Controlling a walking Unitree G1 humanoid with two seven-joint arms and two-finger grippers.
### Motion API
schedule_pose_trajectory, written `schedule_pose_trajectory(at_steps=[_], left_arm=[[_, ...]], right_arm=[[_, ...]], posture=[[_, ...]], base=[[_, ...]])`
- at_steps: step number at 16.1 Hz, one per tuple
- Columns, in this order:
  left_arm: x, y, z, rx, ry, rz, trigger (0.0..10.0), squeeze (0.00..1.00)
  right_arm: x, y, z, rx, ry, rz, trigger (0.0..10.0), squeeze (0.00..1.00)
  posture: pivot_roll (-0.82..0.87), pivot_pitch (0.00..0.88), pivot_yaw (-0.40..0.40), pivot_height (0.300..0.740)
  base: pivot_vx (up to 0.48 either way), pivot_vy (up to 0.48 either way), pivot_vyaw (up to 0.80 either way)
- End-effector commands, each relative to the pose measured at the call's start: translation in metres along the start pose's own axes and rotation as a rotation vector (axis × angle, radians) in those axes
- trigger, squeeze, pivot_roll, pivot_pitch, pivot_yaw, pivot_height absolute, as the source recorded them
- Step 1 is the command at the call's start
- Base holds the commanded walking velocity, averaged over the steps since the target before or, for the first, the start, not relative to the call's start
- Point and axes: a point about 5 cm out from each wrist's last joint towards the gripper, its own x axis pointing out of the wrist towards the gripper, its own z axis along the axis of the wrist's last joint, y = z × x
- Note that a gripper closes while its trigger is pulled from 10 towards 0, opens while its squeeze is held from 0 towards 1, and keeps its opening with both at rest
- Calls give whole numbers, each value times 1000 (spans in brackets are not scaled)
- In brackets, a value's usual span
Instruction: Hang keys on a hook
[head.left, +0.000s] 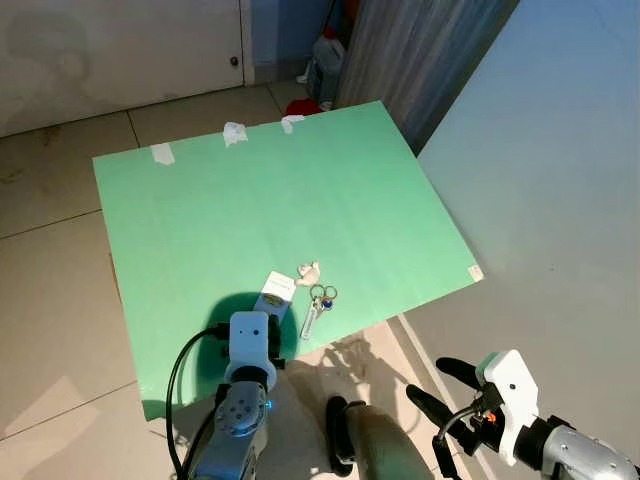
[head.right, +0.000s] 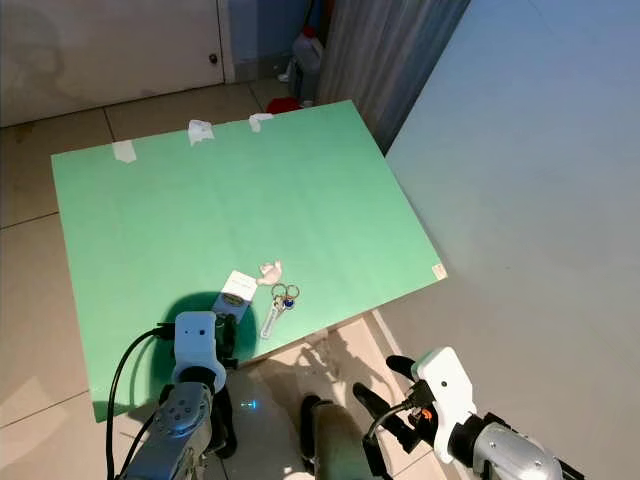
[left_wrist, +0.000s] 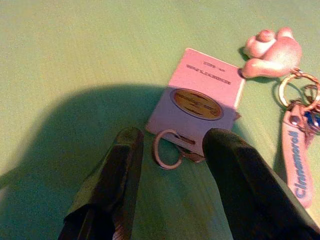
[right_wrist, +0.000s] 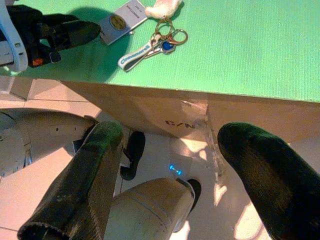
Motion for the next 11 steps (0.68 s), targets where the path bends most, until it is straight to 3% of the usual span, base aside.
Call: schedule_pose_trajectory(at_steps=[1,11], left_arm=[[-5,-19,-2,-48,15,2,10000,0],[0,-14,-14,-169,72,38,10000,0]], right_arm=[[-7,-2,-3,-1,24,-15,10000,0],[-13,-2,-3,-8,39,-11,10000,0]], posture=[[-362,294,-145,740],[-375,305,-157,740]], base=[[0,0,0],[0,0,0]])
